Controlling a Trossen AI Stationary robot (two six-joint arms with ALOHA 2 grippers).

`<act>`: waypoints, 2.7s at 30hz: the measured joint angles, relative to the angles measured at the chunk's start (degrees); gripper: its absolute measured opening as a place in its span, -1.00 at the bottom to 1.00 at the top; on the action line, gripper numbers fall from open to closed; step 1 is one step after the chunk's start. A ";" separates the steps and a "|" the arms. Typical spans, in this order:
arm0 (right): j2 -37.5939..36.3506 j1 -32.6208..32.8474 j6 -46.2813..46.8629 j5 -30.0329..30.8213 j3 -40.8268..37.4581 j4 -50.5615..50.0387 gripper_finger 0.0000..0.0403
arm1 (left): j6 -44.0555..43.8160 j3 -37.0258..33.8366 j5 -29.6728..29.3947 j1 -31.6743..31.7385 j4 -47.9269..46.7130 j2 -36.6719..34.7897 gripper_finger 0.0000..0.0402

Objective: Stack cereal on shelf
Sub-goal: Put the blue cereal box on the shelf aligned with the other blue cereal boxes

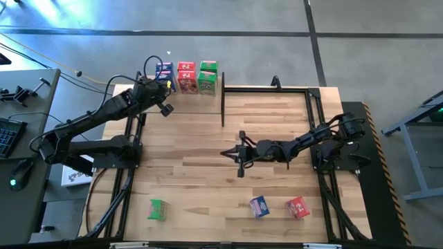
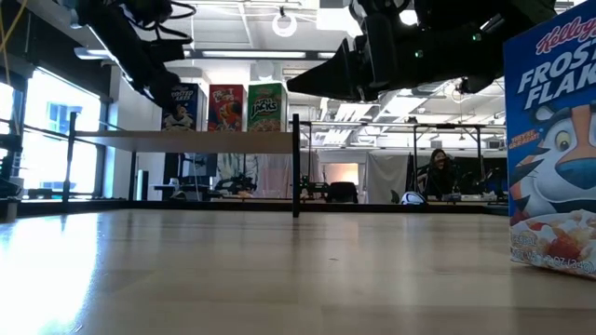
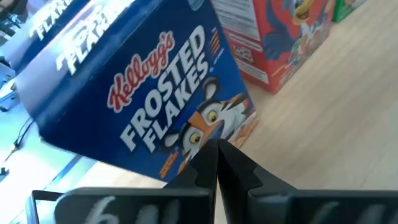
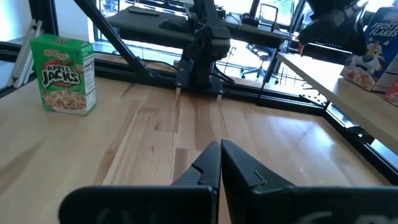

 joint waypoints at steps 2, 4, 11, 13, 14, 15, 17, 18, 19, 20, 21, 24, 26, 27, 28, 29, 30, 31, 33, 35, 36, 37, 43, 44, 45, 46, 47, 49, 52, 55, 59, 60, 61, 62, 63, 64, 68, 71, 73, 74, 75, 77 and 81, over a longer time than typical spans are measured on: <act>0.00 0.00 0.00 0.02 0.00 0.02 -1.00 | 0.00 0.00 0.00 -0.01 -0.02 -0.03 -1.00; 0.00 0.00 0.00 0.02 0.00 0.01 -1.00 | 0.01 0.00 0.00 -0.01 -0.11 -0.40 -1.00; 0.00 0.00 -0.07 0.02 0.00 0.00 -1.00 | 0.64 0.00 -1.99 -0.01 -0.12 -3.11 -1.00; 0.00 0.00 -0.08 0.02 0.00 0.00 -1.00 | 0.62 0.00 -1.93 -0.04 -0.39 -4.36 -1.00; -0.01 0.00 -0.07 0.02 0.00 0.00 -1.00 | 0.53 0.00 -1.46 -0.21 -0.59 -5.21 -1.00; 0.00 0.00 -0.06 0.02 0.00 -0.03 -1.00 | 0.26 0.00 -0.38 -0.45 -0.87 -6.27 -1.00; 0.00 0.00 0.02 0.02 0.00 -0.23 -1.00 | -0.54 0.00 1.96 -1.55 -1.79 -8.61 -1.00; 0.00 0.00 0.07 0.02 0.00 -0.41 -1.00 | -1.23 0.00 3.08 -2.44 -1.98 -9.85 -1.00; 0.00 0.00 0.28 0.02 0.00 -0.55 -1.00 | -1.98 0.00 3.90 -3.46 -1.93 -11.12 -1.00; -0.02 0.02 0.41 0.02 0.00 -0.69 -1.00 | -2.92 0.00 4.37 -4.68 -1.74 -12.32 -1.00; -0.31 0.07 0.50 0.04 0.00 -1.36 -1.00 | -3.64 0.00 4.85 -6.11 -1.65 -13.58 -1.00; -2.19 0.58 1.35 2.19 0.00 -4.43 -1.00 | -6.13 0.05 6.85 -11.87 -0.77 -16.06 -1.00; -4.17 1.42 1.38 4.76 0.02 -7.16 -1.00 | -7.42 0.07 6.88 -16.33 -0.26 -16.65 -1.00; -5.28 2.06 1.58 6.09 0.02 -8.88 -1.00 | -7.83 0.07 6.77 -18.63 0.13 -16.72 -1.00; -6.64 2.81 2.21 7.42 0.02 -10.96 -1.00 | -8.04 0.06 6.69 -20.89 0.71 -16.62 -1.00; -7.83 3.50 3.11 8.71 0.15 -13.33 -1.00 | -8.27 -0.12 6.41 -23.08 1.83 -16.52 -1.00; -9.06 4.36 4.40 10.23 0.61 -16.60 -1.00 | -8.35 -0.76 6.30 -25.27 4.07 -16.37 -1.00; -10.28 5.32 5.83 11.82 1.27 -20.64 -1.00 | -8.17 -1.67 6.29 -27.34 6.90 -16.23 -1.00; -11.86 7.37 9.46 15.09 3.52 -29.63 -1.00 | -7.31 -4.44 6.46 -31.06 13.02 -16.18 -1.00; -12.73 9.74 13.70 17.72 6.37 -39.32 -1.00 | -6.45 -7.75 6.80 -34.19 19.34 -15.97 -1.00; -12.79 10.84 15.95 18.47 8.04 -43.59 -1.00 | -6.34 -9.20 6.82 -35.49 22.94 -15.72 -1.00; -12.77 11.84 18.05 18.70 9.58 -47.25 -1.00 | -6.28 -10.59 6.84 -36.66 26.31 -15.46 -1.00; -12.63 17.65 33.71 20.08 17.33 -65.60 -0.90 | -6.34 -16.90 6.82 -41.28 36.84 -13.00 -1.00; -12.61 18.66 36.37 20.11 18.39 -68.39 -0.85 | -6.48 -17.32 6.82 -41.76 37.24 -12.63 -1.00; -12.61 19.74 39.30 20.10 19.35 -71.18 -0.79 | -6.67 -17.45 6.81 -42.18 37.22 -12.16 -1.00; -12.61 20.88 42.40 20.00 20.17 -73.53 -0.72 | -6.96 -17.46 6.81 -42.53 37.23 -11.53 -1.00; -12.59 22.01 45.51 19.66 20.91 -75.88 -0.65 | -7.32 -17.46 6.80 -42.87 37.26 -10.93 -1.00; -12.59 24.62 52.06 19.40 22.24 -79.99 -0.48 | -7.54 -17.49 6.80 -43.54 37.77 -10.09 -1.00; -12.59 28.59 61.88 19.33 23.20 -83.88 -0.21 | -7.48 -17.46 6.78 -44.49 39.17 -8.77 -1.00; -12.57 32.25 70.91 19.19 23.32 -85.99 0.04 | -7.45 -17.46 6.80 -45.10 40.61 -7.66 -1.00; -12.52 35.85 79.26 19.45 23.34 -86.64 0.28 | -7.43 -17.46 6.80 -45.53 41.42 -6.59 -1.00; -12.52 36.56 80.61 19.73 23.34 -86.71 0.31 | -7.45 -17.46 6.78 -45.61 41.58 -6.39 -1.00; -12.52 37.09 81.80 19.80 23.36 -86.77 0.34 | -7.53 -17.46 6.80 -45.61 41.69 -6.15 -1.00; -12.52 37.51 82.98 19.87 23.37 -86.84 0.35 | -7.69 -17.46 6.80 -45.61 41.56 -6.02 -1.00; -12.52 37.86 84.23 19.82 23.37 -86.97 0.36 | -7.79 -17.46 6.78 -45.59 41.53 -5.95 -1.00; -12.52 38.12 85.35 19.62 23.37 -87.03 0.37 | -7.85 -17.46 6.78 -45.59 41.58 -5.86 -1.00; -12.52 38.93 88.32 19.10 23.37 -87.04 0.37 | -7.98 -17.46 6.78 -45.59 41.52 -5.57 -1.00; -12.52 39.11 90.74 17.24 23.37 -87.06 0.37 | -7.95 -17.46 6.78 -45.59 41.50 -5.59 -1.00; -12.50 39.12 92.63 15.61 23.37 -87.06 0.37 | -7.98 -17.46 6.77 -45.59 41.54 -5.59 -1.00; -12.50 39.12 93.71 14.76 23.37 -87.06 0.37 | -7.98 -17.46 6.78 -45.59 41.52 -5.59 -1.00; -12.50 39.12 94.79 14.06 23.37 -87.03 0.37 | -7.96 -17.46 6.78 -45.59 41.50 -5.59 -1.00; -12.50 39.10 96.99 12.22 23.37 -86.88 0.37 | -7.94 -17.46 6.76 -45.57 41.52 -5.59 -1.00; -12.50 39.10 101.22 9.59 23.37 -86.62 0.37 | -7.93 -17.46 6.75 -45.56 41.50 -5.59 -1.00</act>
